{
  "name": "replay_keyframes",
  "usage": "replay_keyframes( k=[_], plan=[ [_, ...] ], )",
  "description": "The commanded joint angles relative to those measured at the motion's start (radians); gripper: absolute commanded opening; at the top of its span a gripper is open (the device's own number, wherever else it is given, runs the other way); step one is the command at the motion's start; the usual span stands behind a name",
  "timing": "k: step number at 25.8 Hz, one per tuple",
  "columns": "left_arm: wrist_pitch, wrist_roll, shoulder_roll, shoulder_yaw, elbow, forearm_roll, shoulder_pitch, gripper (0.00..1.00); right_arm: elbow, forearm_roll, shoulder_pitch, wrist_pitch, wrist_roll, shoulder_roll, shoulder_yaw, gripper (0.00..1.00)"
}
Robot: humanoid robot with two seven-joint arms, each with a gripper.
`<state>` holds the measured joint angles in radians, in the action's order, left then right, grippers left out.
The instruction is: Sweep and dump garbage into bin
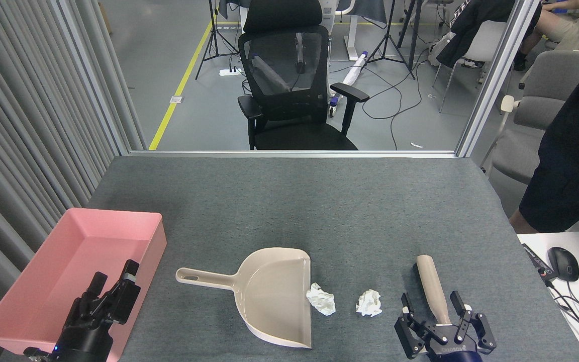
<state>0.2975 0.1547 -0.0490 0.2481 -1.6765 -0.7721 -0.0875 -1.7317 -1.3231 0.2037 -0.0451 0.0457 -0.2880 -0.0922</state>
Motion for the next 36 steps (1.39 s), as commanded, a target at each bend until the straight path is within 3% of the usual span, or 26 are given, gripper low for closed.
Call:
replay_keyframes(
  k=[1,5,11,21,28,36],
  plan=[
    [-0.006,0.066,0.035,-0.003,-0.012,0.109,0.002,0.99,-0.012,-0.011,0.051,-0.007,0.010,-0.022,0.008,0.98],
    [-0.026,0.074,0.118,-0.006,-0.014,0.241,0.012,0.99,-0.028,-0.019,0.079,-0.019,0.011,-0.030,0.009,0.98],
    [-0.034,0.068,0.112,-0.038,0.040,0.286,0.026,0.99,-0.034,-0.016,0.114,-0.007,0.011,-0.034,0.080,0.98],
    [0.100,0.077,0.110,-0.039,0.130,0.290,0.035,0.99,-0.023,-0.016,0.155,0.007,0.010,-0.039,0.085,0.98],
    [0.017,0.083,0.107,-0.033,0.150,0.283,0.029,0.99,-0.019,-0.016,0.166,0.005,0.008,-0.039,0.089,0.98],
    [0.005,0.069,0.120,-0.035,0.167,0.284,0.035,0.99,0.029,-0.013,0.168,0.004,0.011,-0.037,0.086,0.98]
  ],
)
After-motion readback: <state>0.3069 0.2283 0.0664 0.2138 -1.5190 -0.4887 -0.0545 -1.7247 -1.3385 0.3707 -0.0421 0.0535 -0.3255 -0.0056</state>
